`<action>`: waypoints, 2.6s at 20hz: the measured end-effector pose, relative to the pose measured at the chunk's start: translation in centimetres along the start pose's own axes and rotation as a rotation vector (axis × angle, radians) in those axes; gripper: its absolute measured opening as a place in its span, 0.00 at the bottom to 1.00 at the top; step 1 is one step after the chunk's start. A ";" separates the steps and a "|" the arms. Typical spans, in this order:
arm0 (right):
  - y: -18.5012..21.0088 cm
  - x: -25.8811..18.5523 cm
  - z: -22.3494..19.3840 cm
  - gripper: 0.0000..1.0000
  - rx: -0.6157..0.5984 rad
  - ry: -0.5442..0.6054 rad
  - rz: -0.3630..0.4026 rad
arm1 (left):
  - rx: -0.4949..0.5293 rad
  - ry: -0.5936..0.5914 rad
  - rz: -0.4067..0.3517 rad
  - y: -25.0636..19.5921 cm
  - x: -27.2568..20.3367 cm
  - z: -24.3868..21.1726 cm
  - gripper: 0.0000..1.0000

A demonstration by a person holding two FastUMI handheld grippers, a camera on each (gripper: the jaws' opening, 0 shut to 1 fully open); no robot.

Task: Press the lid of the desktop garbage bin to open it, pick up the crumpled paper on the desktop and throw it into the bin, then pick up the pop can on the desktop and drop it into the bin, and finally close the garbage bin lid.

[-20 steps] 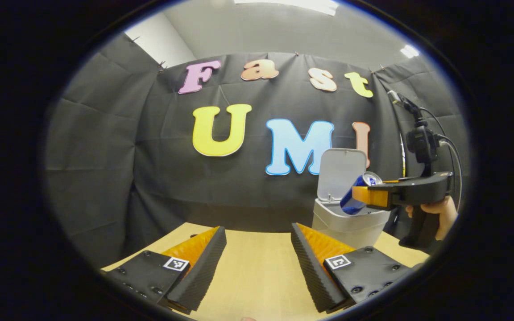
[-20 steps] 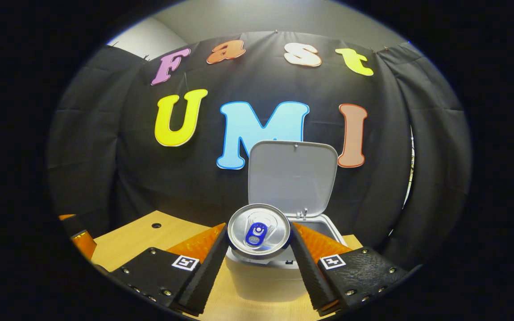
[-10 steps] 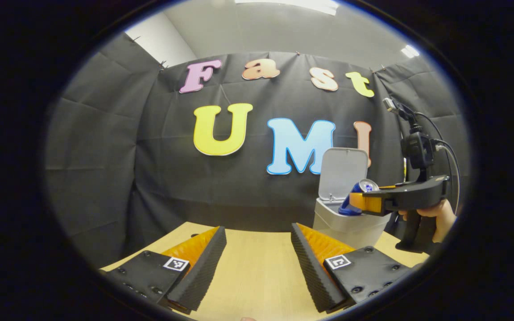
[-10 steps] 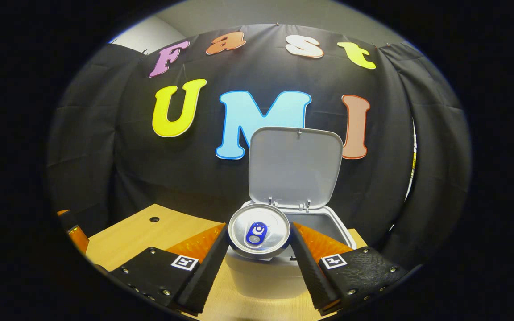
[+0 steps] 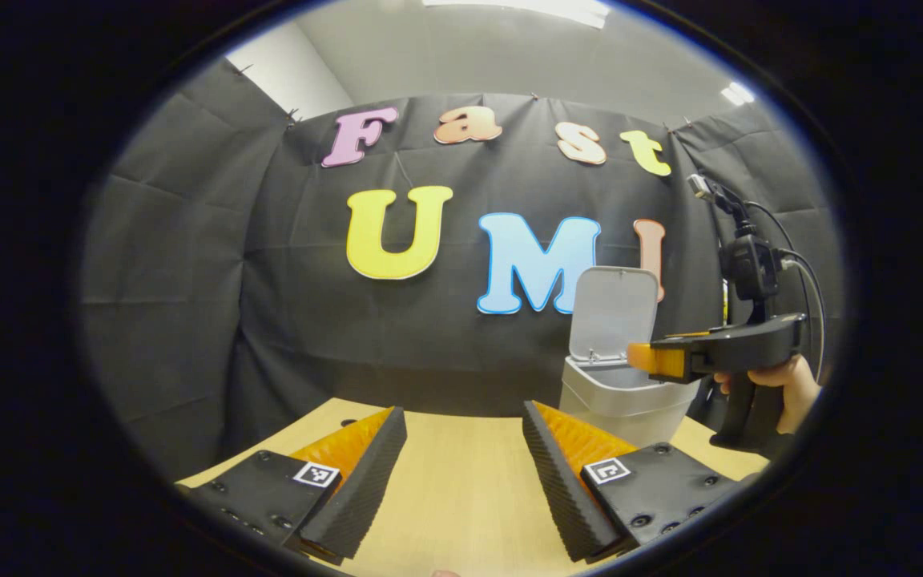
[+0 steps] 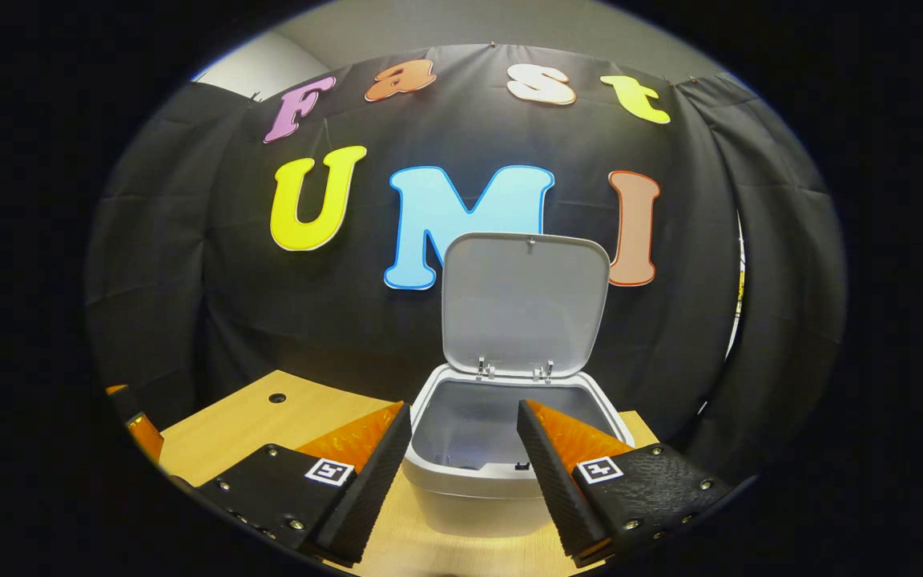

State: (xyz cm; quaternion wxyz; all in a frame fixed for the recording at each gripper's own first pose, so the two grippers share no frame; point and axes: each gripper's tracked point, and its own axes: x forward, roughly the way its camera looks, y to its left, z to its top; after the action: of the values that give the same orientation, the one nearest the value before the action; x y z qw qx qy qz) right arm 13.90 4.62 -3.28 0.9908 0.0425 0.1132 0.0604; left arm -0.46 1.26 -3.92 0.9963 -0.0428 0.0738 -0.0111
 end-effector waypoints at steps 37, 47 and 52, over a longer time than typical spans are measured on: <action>-7.1 9.9 17.1 0.86 0.030 -0.123 -0.229 | 0.005 0.031 -0.107 1.6 7.1 0.9 0.96; -7.5 12.4 16.4 0.86 0.053 -0.066 -0.211 | -0.017 0.025 -0.033 1.3 7.6 1.7 0.96; -7.2 11.9 16.0 0.86 0.049 -0.078 -0.192 | -0.029 0.007 0.005 1.8 7.2 1.3 0.95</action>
State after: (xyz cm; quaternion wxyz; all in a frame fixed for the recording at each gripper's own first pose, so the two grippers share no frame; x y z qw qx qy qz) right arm 29.87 -2.13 8.95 0.9944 0.0580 0.0793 -0.0396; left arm 6.87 2.94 -3.81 0.9953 -0.0571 0.0774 -0.0077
